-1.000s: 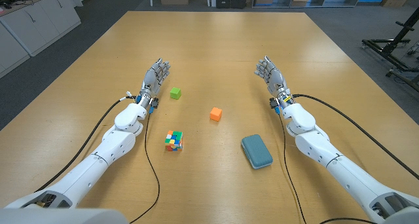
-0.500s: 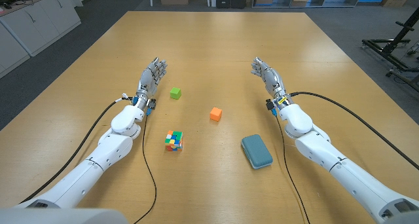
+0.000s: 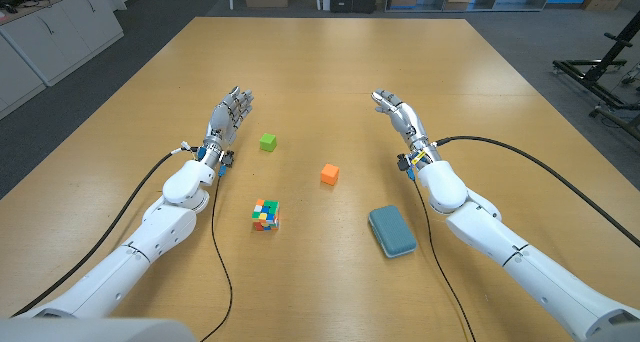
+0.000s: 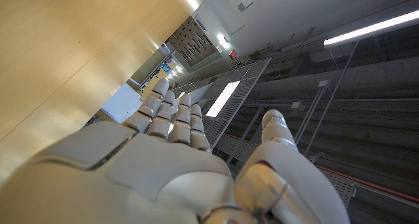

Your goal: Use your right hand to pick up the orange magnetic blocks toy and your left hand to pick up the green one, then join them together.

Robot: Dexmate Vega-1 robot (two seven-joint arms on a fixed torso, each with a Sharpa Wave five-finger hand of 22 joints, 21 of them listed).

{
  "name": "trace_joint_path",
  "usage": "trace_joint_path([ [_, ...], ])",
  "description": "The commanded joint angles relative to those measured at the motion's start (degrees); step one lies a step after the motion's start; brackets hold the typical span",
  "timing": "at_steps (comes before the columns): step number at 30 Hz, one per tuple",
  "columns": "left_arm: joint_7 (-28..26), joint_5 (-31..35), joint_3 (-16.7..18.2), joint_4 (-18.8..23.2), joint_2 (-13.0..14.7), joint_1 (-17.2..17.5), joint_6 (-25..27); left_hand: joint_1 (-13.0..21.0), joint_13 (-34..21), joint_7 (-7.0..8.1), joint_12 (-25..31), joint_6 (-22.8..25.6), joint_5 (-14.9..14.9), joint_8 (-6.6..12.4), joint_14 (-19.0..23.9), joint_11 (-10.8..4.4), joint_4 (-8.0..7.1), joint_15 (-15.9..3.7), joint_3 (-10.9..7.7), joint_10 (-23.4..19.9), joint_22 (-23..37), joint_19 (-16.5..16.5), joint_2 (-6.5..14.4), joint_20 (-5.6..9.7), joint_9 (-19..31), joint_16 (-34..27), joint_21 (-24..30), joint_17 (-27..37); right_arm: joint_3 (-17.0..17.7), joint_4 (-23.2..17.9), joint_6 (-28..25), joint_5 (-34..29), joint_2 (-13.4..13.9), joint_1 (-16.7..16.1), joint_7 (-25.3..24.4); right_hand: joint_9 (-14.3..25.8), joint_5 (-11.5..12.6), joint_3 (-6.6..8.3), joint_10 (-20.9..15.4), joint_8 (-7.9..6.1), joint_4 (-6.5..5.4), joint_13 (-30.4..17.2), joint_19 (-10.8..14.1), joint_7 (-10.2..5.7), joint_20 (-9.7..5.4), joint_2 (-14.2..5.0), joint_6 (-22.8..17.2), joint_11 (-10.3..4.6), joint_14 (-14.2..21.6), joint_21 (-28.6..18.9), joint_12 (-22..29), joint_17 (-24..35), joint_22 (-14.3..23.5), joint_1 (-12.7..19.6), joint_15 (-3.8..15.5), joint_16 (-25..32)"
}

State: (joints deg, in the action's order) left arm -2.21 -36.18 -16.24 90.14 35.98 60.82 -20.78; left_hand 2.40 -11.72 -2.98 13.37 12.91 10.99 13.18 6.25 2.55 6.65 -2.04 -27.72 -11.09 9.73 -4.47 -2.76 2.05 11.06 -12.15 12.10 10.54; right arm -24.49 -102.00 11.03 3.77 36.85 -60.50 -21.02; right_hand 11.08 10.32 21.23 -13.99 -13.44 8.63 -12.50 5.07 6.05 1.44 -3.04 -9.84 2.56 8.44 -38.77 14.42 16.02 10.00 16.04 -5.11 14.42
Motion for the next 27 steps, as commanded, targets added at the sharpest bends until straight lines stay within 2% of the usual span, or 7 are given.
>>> trace_joint_path([
  [1, -0.98, 0.89, 0.57, 1.54, 1.39, -1.87, 2.90, -0.08, -0.18, 0.01, 0.19, 0.46, -0.12, 0.56, 0.56, 0.05, 0.31, -0.02, -0.29, -0.53, 0.32, -0.72, 0.52, 2.80, 0.23, -0.22, 0.12, 0.07, -0.33, -3.77, -3.78, -5.13, 1.91, -1.04, -1.03, 0.15, -0.05, 0.10, -0.41, -0.28, 0.39, -0.06, 0.06, 0.05, 0.60, 0.08, -0.22, -0.21, 0.31, 0.32, 0.35, 0.09, 0.20, 0.86, -0.20, 0.25],
  [5, -1.98, 0.86, 0.93, 2.93, 1.74, -2.15, 4.25, 0.00, -0.16, 0.06, 0.24, 0.65, -0.16, 0.59, 0.70, -0.08, 0.35, -0.02, -0.36, -0.77, 0.32, -0.77, 0.67, 2.79, 0.24, -0.21, 0.08, 0.07, -0.23, -4.76, -4.54, -5.86, 2.59, -1.59, -0.84, 0.16, -0.03, 0.21, -0.55, -0.14, 0.62, 0.01, 0.03, -0.38, 0.58, 0.11, -0.03, -0.57, 0.33, 0.52, 0.38, 0.02, 0.20, 1.48, -0.14, 0.22],
  [8, -4.71, 1.48, 1.28, 7.11, 3.47, -1.53, 8.37, 0.21, -0.12, 0.12, 0.34, 1.20, -0.21, 0.72, 1.05, 0.03, 0.43, 0.01, -0.55, -1.24, 0.32, -1.19, 1.06, 2.70, 0.25, -0.23, 0.14, 0.05, -0.44, -5.93, -5.72, -7.92, 3.17, -2.12, -1.51, 0.16, -0.02, 0.29, -0.52, -0.03, 0.77, 0.06, 0.24, -0.81, 0.60, 0.12, 0.15, -1.13, 0.50, 0.59, 0.35, -0.03, 0.20, 1.97, -0.17, 0.24],
  [9, -5.08, 1.64, 1.33, 7.71, 3.74, -1.46, 9.00, 0.26, -0.11, 0.07, 0.35, 1.41, -0.23, 0.78, 1.19, 0.09, 0.45, 0.05, -0.60, -1.32, 0.33, -1.31, 1.16, 2.70, 0.25, -0.25, 0.15, 0.05, -0.47, -6.20, -6.06, -8.34, 3.25, -2.23, -1.66, 0.16, -0.02, 0.38, -0.21, 0.06, 0.90, 0.13, 0.28, -1.30, 0.67, 0.14, 0.22, -2.06, 0.51, 0.75, 0.22, -0.09, 0.21, 2.51, -0.14, 0.19],
  [12, -6.19, 2.10, 1.55, 9.77, 4.77, -1.64, 11.25, 0.31, -0.10, 0.05, 0.37, 1.47, -0.25, 0.78, 1.37, 0.16, 0.48, 0.10, -0.65, -1.45, 0.33, -1.44, 1.27, 2.74, 0.25, -0.28, 0.17, 0.05, -0.67, -7.99, -7.70, -9.96, 4.17, -2.99, -1.56, 0.17, -0.01, 0.42, -0.29, 0.05, 0.97, 0.16, 0.36, -1.87, 0.66, 0.16, 0.10, -2.24, 0.55, 0.84, 0.24, -0.12, 0.21, 2.83, -0.18, 0.18],
  [20, -5.39, 2.15, 1.33, 10.09, 4.95, -2.69, 11.99, 0.49, -0.07, -0.03, 0.47, 1.86, -0.33, 0.83, 1.73, 0.02, 0.57, 0.02, -0.83, -1.94, 0.33, -1.61, 1.62, 2.64, 0.26, -0.29, 0.12, 0.03, -1.12, -12.86, -12.66, -13.43, 6.51, -5.01, -0.51, 0.25, 0.07, 0.58, -1.40, -0.25, 1.24, 0.26, 0.38, -2.54, 0.77, 0.38, -0.78, -2.94, 0.72, 1.24, 0.66, -0.24, 0.22, 4.12, -0.07, 0.15],
  [27, -5.30, 2.61, 0.75, 9.88, 4.69, -3.26, 12.42, 0.61, -0.04, 0.07, 0.50, 2.13, -0.39, 0.85, 2.10, -0.26, 0.65, -0.01, -0.94, -2.23, 0.33, -1.71, 1.85, 2.49, 0.26, -0.32, 0.06, 0.03, -2.22, -17.99, -20.07, -16.82, 8.30, -5.76, 1.75, 0.32, 0.21, 0.71, -2.28, -0.41, 1.53, 0.29, 0.45, -2.97, 0.99, 0.81, -1.25, -3.65, 1.29, 1.57, 0.99, -0.35, 0.21, 5.39, 0.20, 0.29],
])
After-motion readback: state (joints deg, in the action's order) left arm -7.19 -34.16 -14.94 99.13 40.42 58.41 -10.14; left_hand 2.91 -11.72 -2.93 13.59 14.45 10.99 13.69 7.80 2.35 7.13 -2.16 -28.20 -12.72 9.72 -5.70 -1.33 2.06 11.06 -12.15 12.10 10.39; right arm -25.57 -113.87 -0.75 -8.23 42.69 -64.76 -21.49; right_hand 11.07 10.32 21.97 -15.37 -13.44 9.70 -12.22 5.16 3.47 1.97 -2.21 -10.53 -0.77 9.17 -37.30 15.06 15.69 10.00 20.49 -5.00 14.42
